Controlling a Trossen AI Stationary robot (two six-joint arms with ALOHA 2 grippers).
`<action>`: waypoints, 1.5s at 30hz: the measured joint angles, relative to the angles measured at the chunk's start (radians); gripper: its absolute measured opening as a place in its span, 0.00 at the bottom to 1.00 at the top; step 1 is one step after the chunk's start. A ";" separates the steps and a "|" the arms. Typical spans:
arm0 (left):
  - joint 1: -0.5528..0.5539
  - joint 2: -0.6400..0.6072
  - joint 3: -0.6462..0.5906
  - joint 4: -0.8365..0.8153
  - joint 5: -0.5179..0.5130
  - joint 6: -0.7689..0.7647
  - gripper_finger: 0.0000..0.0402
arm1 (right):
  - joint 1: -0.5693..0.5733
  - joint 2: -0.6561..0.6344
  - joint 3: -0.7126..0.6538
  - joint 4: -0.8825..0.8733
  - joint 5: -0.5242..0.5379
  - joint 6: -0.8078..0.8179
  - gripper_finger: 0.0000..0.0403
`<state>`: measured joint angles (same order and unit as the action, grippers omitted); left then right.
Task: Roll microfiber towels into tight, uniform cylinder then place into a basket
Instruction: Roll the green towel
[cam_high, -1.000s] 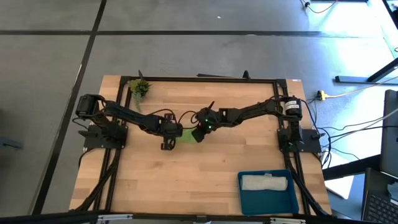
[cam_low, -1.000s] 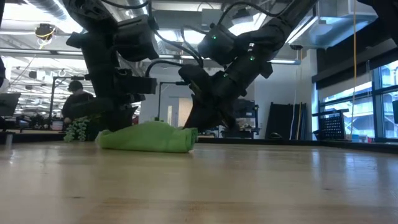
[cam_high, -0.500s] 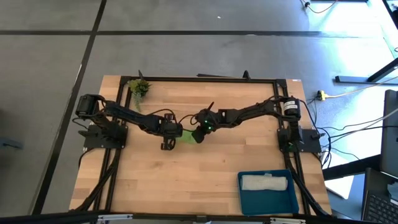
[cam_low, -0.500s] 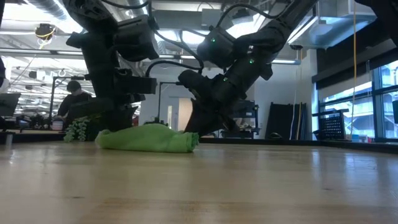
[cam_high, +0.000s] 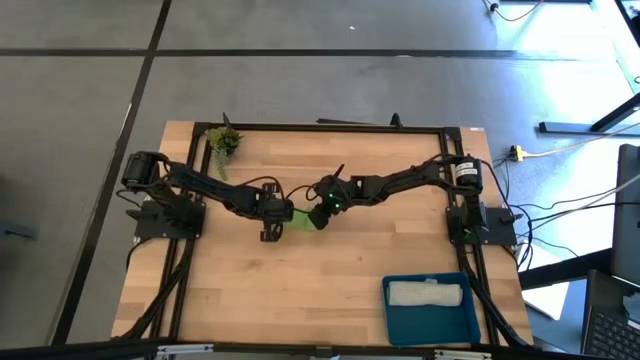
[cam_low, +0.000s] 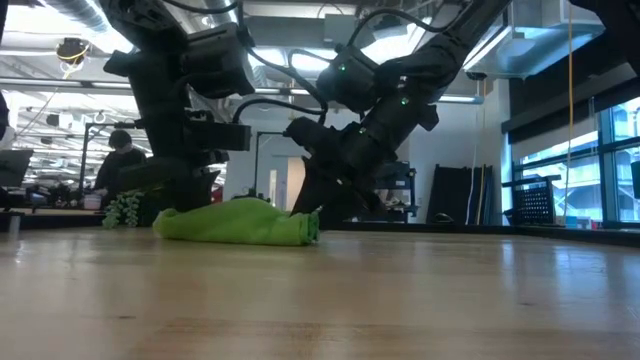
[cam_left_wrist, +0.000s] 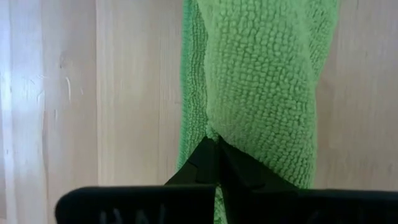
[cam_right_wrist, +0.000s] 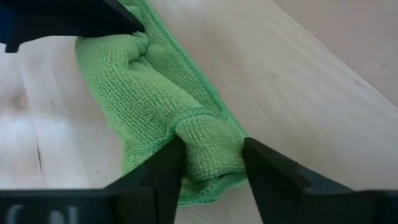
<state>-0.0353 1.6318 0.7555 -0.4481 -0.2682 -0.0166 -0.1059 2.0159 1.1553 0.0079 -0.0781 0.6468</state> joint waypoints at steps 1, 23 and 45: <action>0.000 0.000 0.000 0.000 -0.003 0.000 0.00 | 0.000 0.000 0.000 0.000 0.000 0.001 0.42; 0.002 -0.119 0.108 -0.195 -0.175 0.048 0.00 | 0.002 0.001 0.000 -0.047 0.062 0.029 0.53; -0.015 -0.117 0.111 -0.255 -0.189 0.053 0.12 | 0.001 0.001 0.000 -0.044 0.069 0.030 0.53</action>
<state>-0.0505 1.5150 0.8661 -0.7029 -0.4576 0.0364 -0.1047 2.0167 1.1557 -0.0358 -0.0090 0.6769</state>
